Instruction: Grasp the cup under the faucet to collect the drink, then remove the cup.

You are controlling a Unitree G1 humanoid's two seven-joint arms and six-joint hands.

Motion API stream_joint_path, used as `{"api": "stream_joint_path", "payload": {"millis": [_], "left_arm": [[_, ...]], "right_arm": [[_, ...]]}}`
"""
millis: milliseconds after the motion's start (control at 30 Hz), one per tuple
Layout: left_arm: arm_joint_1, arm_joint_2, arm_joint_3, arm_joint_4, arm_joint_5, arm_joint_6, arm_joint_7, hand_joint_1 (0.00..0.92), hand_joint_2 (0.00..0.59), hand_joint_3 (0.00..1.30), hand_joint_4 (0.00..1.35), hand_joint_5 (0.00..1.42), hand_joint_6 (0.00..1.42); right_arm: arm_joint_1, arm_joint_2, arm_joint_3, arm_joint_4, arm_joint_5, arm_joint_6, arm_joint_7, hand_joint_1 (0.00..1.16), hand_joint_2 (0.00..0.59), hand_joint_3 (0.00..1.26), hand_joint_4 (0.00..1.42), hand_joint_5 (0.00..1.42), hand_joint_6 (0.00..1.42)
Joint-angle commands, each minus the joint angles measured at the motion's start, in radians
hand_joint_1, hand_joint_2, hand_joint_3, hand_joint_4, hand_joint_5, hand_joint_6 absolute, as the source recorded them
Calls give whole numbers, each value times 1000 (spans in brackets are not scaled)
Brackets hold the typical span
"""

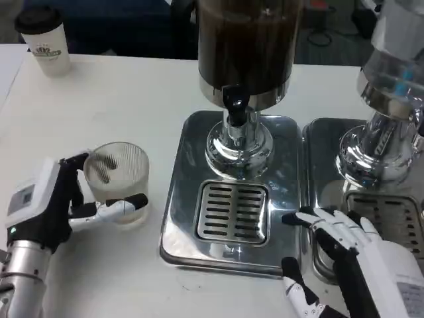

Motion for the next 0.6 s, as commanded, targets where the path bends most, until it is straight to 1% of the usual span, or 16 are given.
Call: {"api": "stream_joint_path", "payload": {"millis": [33,233,333,467,600], "left_arm": [[4,18,37,-46,-25,-79,45,455,1,788,962,1197,1424],[12,32,63,-98,-25,-152,34,455,3,792,965,1197,1424],[6,32,66,-122,-17,-171,20,455,4,793,965,1197,1424],[-16,13,57,-127,-11,-160,-17,455,4,793,965,1197,1424],[-40,-25,40,-118,1,-132,-46,450,7,793,965,1197,1424]], "right_arm": [[-6,3,6,11,7,-12,-9,504,496,317,197,137,48],[-11,7,13,22,12,-15,-20,505,496,317,197,137,48],[-19,12,18,29,14,-15,-25,507,496,317,197,137,57],[-25,15,19,33,18,-20,-34,508,496,317,197,136,61],[-25,18,19,26,17,-20,-39,508,496,317,197,136,63]]}}
